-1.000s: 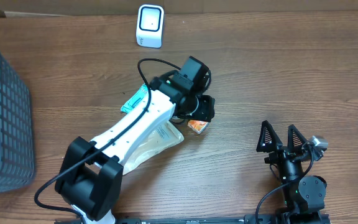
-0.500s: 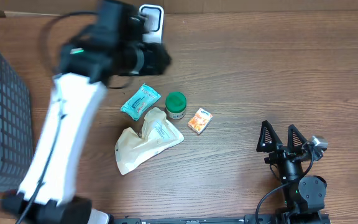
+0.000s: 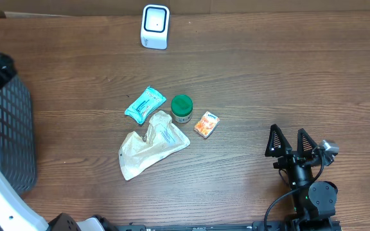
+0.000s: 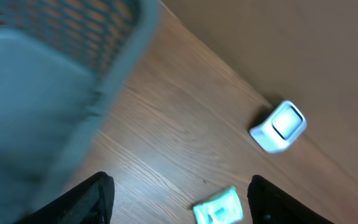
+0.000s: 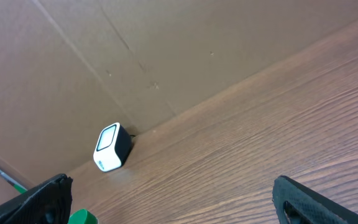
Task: Scan the item barcode
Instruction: 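Move the left gripper into the basket and grasp the green-white tissue pack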
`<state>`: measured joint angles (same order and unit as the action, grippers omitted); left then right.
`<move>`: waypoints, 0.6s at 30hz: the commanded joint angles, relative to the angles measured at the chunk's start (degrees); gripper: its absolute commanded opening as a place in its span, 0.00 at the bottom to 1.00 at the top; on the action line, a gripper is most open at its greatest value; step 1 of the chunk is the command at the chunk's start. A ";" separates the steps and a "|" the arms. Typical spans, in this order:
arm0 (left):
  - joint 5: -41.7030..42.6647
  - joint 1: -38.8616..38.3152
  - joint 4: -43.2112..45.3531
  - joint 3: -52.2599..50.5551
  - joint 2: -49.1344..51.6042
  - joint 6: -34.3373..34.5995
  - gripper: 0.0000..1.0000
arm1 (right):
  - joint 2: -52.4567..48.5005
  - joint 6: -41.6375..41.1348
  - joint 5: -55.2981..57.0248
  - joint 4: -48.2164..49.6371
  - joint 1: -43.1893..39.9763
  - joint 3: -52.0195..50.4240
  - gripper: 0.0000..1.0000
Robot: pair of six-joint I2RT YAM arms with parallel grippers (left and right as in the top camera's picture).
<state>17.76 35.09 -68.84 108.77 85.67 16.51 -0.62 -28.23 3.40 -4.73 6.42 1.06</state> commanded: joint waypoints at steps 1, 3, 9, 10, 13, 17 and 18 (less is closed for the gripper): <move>-4.39 4.09 0.22 0.72 1.55 2.51 0.72 | 0.46 0.61 0.17 0.26 -0.17 -0.59 1.00; -7.89 5.49 0.63 -0.22 2.36 3.28 0.72 | 0.46 0.61 0.17 0.26 -0.15 -0.59 1.00; -17.00 5.53 1.09 -1.77 5.88 4.98 0.72 | 0.46 0.61 0.17 0.26 -0.15 -0.59 1.00; -18.01 5.53 1.29 -1.77 6.78 4.98 0.71 | 0.46 0.61 0.17 0.26 -0.15 -0.59 1.00; -21.53 5.88 2.82 -1.77 11.06 4.96 0.68 | 0.46 0.61 0.17 0.26 -0.17 -0.59 1.00; -22.29 8.24 3.63 -1.77 16.00 5.81 0.67 | 0.46 0.61 0.17 0.26 -0.17 -0.59 1.00; -22.51 8.76 3.78 -1.77 16.96 5.81 0.66 | 0.46 0.61 0.17 0.26 -0.17 -0.59 1.00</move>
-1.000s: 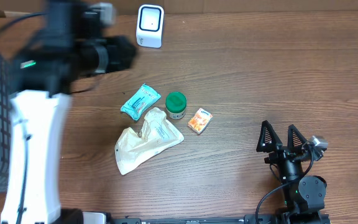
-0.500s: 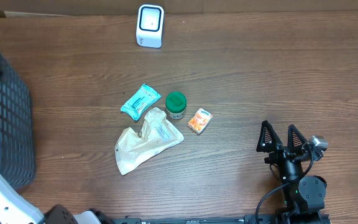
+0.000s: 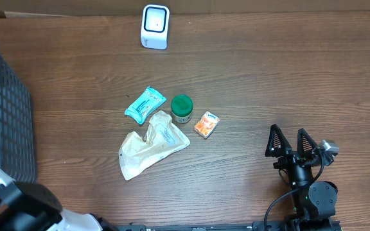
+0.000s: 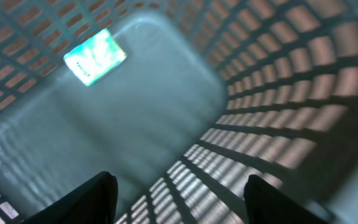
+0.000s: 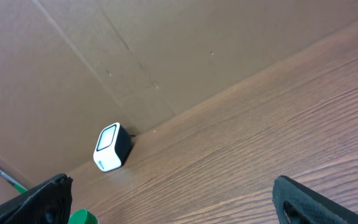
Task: Scan the item barcode
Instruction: 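Move the left gripper into the basket and grasp the green-white tissue pack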
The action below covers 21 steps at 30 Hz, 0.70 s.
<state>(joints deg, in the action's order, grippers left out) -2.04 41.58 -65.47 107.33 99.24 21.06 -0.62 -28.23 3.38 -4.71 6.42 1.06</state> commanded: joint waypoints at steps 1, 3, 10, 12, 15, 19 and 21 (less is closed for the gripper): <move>-3.17 2.67 0.50 -0.33 4.17 1.38 0.65 | 0.46 0.61 0.20 0.24 -0.17 -0.59 1.00; -5.57 3.56 1.33 -0.33 6.45 1.92 0.63 | 0.46 0.61 0.20 0.24 -0.15 -0.59 1.00; -10.67 5.57 8.87 -0.33 17.53 -3.56 0.64 | 0.46 0.61 0.20 0.24 -0.15 -0.59 1.00; -10.86 5.70 11.08 -0.33 20.22 -5.42 0.64 | 0.46 0.61 0.20 0.24 -0.15 -0.59 1.00; -12.52 5.68 13.57 -0.33 22.62 -7.30 0.64 | 0.46 0.61 0.20 0.24 -0.15 -0.59 1.00; -13.11 5.68 19.19 -0.33 24.81 -11.82 0.68 | 0.46 0.61 0.20 0.24 -0.15 -0.59 1.00; -13.20 5.68 20.90 -0.33 25.62 -12.70 0.70 | 0.46 0.61 0.20 0.24 -0.17 -0.59 1.00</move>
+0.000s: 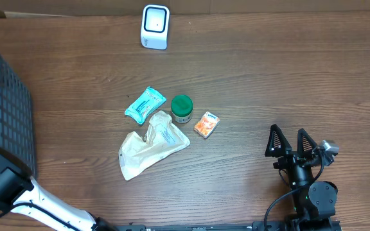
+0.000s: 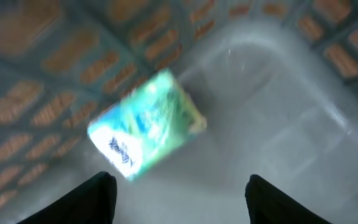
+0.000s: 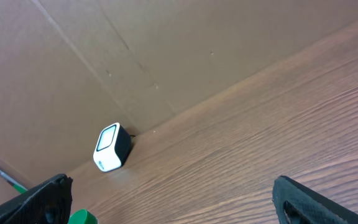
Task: Scan the item barcode
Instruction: 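Move the left gripper into the basket and grasp the green-white tissue pack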
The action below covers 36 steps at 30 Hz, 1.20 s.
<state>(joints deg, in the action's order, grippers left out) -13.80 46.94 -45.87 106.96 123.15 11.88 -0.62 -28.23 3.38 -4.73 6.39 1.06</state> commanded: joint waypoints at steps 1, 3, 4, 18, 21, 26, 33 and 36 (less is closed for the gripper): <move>-1.42 0.33 1.88 0.04 2.21 -4.26 0.70 | 0.46 0.61 0.20 0.26 -0.15 -0.59 1.00; -1.42 0.42 2.56 0.02 2.82 -4.98 0.70 | 0.46 0.61 0.20 0.26 -0.15 -0.59 1.00; -1.40 0.39 2.69 0.02 3.10 -5.79 0.70 | 0.46 0.61 0.20 0.26 -0.13 -0.59 1.00; -3.17 0.79 4.59 0.02 8.02 -16.72 0.70 | 0.46 0.61 0.20 0.26 -0.13 -0.59 1.00; -3.17 0.79 5.92 0.02 8.04 -16.87 0.70 | 0.46 0.61 0.20 0.26 -0.13 -0.59 1.00; -3.39 0.79 5.90 0.02 8.74 -18.10 0.66 | 0.46 0.61 0.20 0.26 -0.15 -0.59 1.00; -3.37 0.87 3.54 0.00 9.75 -18.10 0.37 | 0.46 0.61 0.20 0.26 -0.15 -0.59 1.00; -3.34 1.38 2.05 0.00 10.67 -18.10 0.40 | 0.46 0.61 0.20 0.26 -0.13 -0.59 1.00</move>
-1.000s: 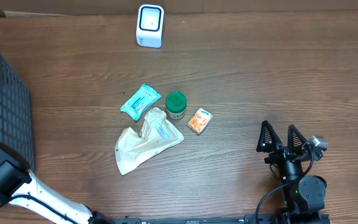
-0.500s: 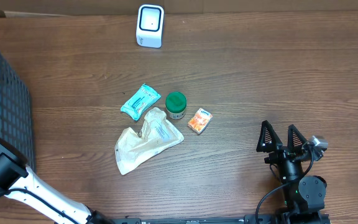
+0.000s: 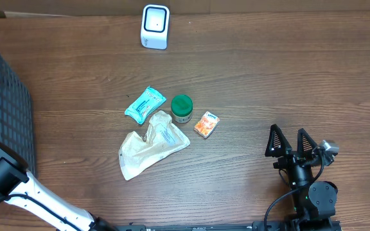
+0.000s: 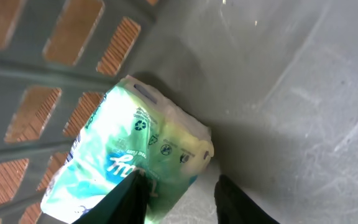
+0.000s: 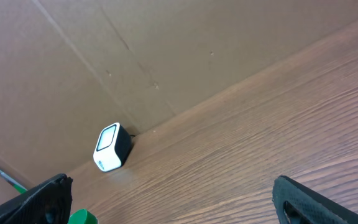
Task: Scan the item barcode
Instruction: 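Move the left gripper into the basket and grasp the green-white tissue pack, then lift the tissue pack out and carry it right of the orange pack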
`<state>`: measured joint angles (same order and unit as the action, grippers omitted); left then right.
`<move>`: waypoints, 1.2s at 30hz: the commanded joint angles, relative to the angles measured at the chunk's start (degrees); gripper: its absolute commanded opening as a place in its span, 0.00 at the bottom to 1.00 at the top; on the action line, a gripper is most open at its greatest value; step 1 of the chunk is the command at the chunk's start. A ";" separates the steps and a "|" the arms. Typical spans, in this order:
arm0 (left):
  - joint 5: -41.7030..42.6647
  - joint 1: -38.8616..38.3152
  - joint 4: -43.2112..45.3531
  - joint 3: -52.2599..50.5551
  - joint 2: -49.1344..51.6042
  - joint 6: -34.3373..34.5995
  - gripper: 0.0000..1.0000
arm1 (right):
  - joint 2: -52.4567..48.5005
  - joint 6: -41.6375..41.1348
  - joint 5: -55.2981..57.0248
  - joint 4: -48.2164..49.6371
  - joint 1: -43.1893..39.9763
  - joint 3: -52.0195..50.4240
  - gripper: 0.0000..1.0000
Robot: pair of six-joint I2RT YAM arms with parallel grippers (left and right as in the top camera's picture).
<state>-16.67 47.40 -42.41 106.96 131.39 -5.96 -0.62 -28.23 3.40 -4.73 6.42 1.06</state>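
A green-and-white tissue pack (image 4: 132,155) lies on the grey floor of the mesh basket (image 4: 291,93), against its wall. My left gripper (image 4: 180,186) reaches down over the pack's lower corner, jaws narrowed but open: the left finger overlaps the pack, the right finger stands just off its edge. In the overhead view the left arm dips into the basket (image 3: 15,115) and hides the gripper. The white scanner (image 3: 155,25) stands at the table's far edge. My right gripper (image 3: 292,142) rests open at the front right, holding nothing.
Mid-table lie a teal pack (image 3: 145,104), a green-lidded jar (image 3: 182,108), a small orange packet (image 3: 205,124) and a crumpled beige pouch (image 3: 151,145). A cardboard wall (image 5: 166,50) backs the table behind the scanner (image 5: 112,147).
The left gripper has come down closer to the tissue pack, which now fills the lower left of its view, and its jaws have narrowed around the pack's corner. The right arm is unchanged.
The left gripper was first wide open beside the basket, facing the table and scanner. Then it looked into the basket with the tissue pack far off. Then the pack was nearer, and now the narrowed jaws straddle its corner. The right arm never moved.
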 commanded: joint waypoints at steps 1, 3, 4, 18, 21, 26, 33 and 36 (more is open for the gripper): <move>-0.48 1.11 -1.99 0.00 2.67 -0.26 0.41 | 0.46 0.61 0.17 0.26 -0.17 -0.59 1.00; -0.48 1.42 -2.40 0.00 2.86 -0.26 0.40 | 0.46 0.61 0.17 0.26 -0.15 -0.59 1.00; -0.50 1.51 -2.86 0.00 2.86 -0.28 0.29 | 0.46 0.61 0.17 0.26 -0.15 -0.59 1.00; 3.23 -0.70 -6.23 0.94 -8.87 4.83 0.04 | 0.46 0.61 0.17 0.26 -0.15 -0.59 1.00; 3.74 -1.36 -6.45 0.94 -14.64 6.43 0.04 | 0.46 0.61 0.17 0.26 -0.15 -0.59 1.00; 10.99 -1.42 -6.40 0.94 -23.96 8.15 0.04 | 0.46 0.61 0.17 0.26 -0.15 -0.59 1.00; 17.57 -2.51 -6.47 0.94 -34.71 9.86 0.04 | 0.46 0.61 0.17 0.26 -0.15 -0.59 1.00; 17.57 -5.73 -7.52 0.94 -40.96 9.88 0.04 | 0.46 0.61 0.17 0.26 -0.17 -0.59 1.00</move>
<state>-1.61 44.84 -49.30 107.59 97.91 2.72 -0.62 -28.21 3.40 -4.71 6.39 1.06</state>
